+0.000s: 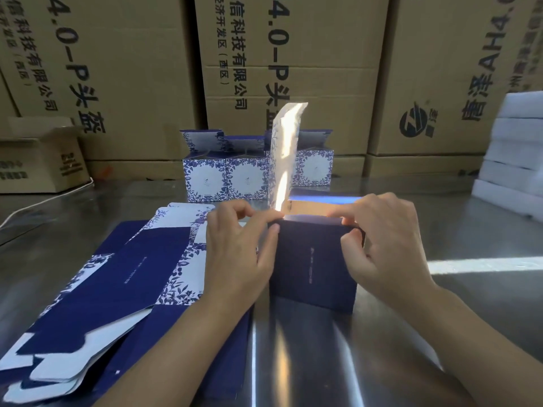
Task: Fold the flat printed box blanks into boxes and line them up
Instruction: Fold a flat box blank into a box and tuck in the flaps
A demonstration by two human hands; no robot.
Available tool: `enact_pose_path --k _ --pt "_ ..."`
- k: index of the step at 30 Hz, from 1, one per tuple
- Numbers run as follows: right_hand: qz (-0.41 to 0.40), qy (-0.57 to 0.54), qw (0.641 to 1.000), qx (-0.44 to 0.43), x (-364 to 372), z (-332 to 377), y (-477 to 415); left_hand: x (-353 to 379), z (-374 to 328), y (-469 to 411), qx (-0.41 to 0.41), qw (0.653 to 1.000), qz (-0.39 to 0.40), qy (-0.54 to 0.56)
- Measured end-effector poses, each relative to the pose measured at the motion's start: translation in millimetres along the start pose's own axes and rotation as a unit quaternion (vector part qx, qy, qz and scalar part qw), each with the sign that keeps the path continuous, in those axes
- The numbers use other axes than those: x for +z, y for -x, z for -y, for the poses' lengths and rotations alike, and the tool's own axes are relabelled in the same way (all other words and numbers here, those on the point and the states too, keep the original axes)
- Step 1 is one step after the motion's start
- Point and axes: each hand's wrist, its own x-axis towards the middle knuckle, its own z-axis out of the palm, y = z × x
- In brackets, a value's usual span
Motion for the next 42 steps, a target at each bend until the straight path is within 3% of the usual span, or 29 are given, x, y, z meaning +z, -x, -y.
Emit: enact_pose_path --k 7,16,31,42 --pt "-0.016 0.052 0.998 -0.01 5.7 -3.6 2.1 -1.9 -1.0 -2.2 0.122 0.991 -0.045 -0.034" --pt "-0.007 -0.023 0.998 -0.051 15.7 10.6 7.8 -1.1 -6.4 0.1 0.138 0.989 -0.048 -0.006" --pt "-0.001 -0.041 0.996 -0.076 21.7 6.3 10.9 -2.3 -9.6 1.7 0.159 0.986 -0.03 -0.031" --pt "-0.013 0.059 0.994 -0.092 14.2 -2.3 6.3 -0.4 -3.9 -0.4 0.161 0.984 -0.04 -0.061"
